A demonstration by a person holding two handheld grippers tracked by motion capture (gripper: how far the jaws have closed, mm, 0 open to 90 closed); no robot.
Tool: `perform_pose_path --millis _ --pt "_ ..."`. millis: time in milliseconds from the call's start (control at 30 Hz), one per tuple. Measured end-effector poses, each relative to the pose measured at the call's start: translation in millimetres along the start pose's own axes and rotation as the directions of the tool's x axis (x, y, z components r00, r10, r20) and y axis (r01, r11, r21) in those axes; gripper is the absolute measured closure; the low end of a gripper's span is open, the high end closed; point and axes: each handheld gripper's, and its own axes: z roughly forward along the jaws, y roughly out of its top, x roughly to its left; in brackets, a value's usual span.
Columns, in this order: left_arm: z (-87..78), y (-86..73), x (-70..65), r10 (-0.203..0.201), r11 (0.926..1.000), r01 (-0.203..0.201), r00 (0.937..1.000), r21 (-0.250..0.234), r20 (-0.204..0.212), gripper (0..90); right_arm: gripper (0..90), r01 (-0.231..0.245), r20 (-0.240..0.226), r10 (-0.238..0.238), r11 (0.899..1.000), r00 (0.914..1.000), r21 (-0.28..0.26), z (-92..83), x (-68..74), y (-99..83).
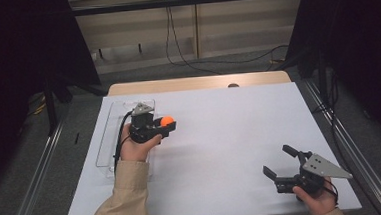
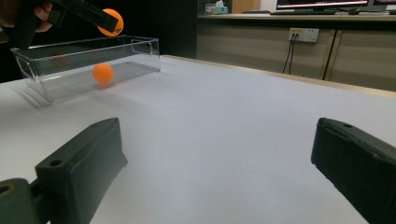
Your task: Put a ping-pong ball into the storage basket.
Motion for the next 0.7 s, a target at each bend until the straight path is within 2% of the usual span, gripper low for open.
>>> perform_pose_path --millis 700 --pt "-8.8 0.6 8.6 -0.012 0.9997 0.012 0.9994 -0.024 -0.032 50.8 2.0 0.001 0.0 -0.001 1.0 1.0 -0.001 -0.2 -0.1 0.2"
